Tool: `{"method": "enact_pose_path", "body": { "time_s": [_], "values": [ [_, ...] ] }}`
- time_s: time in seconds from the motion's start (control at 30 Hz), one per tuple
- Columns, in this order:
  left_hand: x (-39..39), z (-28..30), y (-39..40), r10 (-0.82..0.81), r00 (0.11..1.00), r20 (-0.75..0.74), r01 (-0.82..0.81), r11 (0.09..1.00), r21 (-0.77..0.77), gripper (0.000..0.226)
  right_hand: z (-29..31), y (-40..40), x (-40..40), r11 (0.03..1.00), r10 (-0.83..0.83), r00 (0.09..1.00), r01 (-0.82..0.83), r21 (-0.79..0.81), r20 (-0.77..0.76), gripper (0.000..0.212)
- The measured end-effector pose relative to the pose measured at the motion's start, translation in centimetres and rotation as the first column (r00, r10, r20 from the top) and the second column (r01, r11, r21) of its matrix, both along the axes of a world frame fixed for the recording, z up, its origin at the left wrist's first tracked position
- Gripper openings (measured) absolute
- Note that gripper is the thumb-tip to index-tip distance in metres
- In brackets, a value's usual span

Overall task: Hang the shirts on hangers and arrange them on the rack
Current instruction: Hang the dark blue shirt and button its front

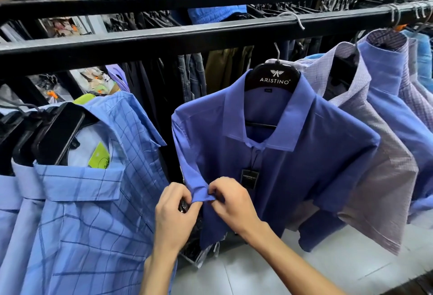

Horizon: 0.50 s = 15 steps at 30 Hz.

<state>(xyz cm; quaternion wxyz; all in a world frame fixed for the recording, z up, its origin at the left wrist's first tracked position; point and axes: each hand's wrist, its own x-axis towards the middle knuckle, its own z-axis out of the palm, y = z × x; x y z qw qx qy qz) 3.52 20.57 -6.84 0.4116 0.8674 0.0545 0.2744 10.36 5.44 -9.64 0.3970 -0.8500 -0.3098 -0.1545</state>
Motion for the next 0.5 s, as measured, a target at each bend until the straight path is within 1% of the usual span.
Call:
{"method": "enact_pose_path", "body": {
  "time_s": [0.07,0.13,0.17,0.2,0.23,0.27,0.4,0.43,0.5],
  "values": [
    [-0.1,-0.1,-0.2,-0.059,0.998,-0.039,0.057,0.997,-0.043,0.046,-0.2,0.0,-0.4,0.995,-0.03,0.985,0.046,0.086,-0.171,0.03],
    [-0.4,-0.1,-0.3,-0.067,0.995,-0.076,0.057,0.99,-0.129,0.04,-0.5,0.2,-0.7,0.993,-0.017,0.97,0.045,0.108,-0.242,0.03],
    [-0.5,-0.1,-0.3,-0.059,0.994,-0.096,0.038,0.977,-0.21,0.035,-0.8,0.3,-0.8,0.997,-0.012,0.969,0.031,0.075,-0.248,0.028],
    [-0.7,0.1,-0.4,-0.052,0.992,-0.118,0.014,0.953,-0.303,0.035,-1.2,0.3,-0.9,0.999,-0.019,0.969,0.025,0.02,-0.247,0.025],
    [-0.7,0.2,-0.4,-0.037,0.99,-0.133,-0.015,0.929,-0.37,0.037,-1.6,0.3,-0.9,0.999,-0.04,0.969,0.032,-0.036,-0.243,0.023],
    [-0.8,0.2,-0.2,-0.007,0.991,-0.135,-0.048,0.913,-0.404,0.036,-2.0,0.3,-0.9,0.996,-0.061,0.97,0.045,-0.072,-0.234,0.021],
    [-0.2,1.1,0.5,0.235,0.969,-0.071,-0.243,0.872,-0.425,0.023,-2.3,0.1,-0.8,0.992,-0.108,0.974,0.093,-0.085,-0.196,0.014],
    [0.0,1.4,0.7,0.274,0.96,-0.05,-0.267,0.852,-0.45,0.022,-2.0,0.1,-0.9,0.991,-0.131,0.965,0.121,-0.055,-0.229,0.013],
    [0.2,1.8,1.4,0.254,0.967,-0.038,-0.241,0.845,-0.477,0.03,-1.3,0.0,-1.1,0.978,-0.15,0.908,0.195,0.078,-0.392,0.016]
  ]
}}
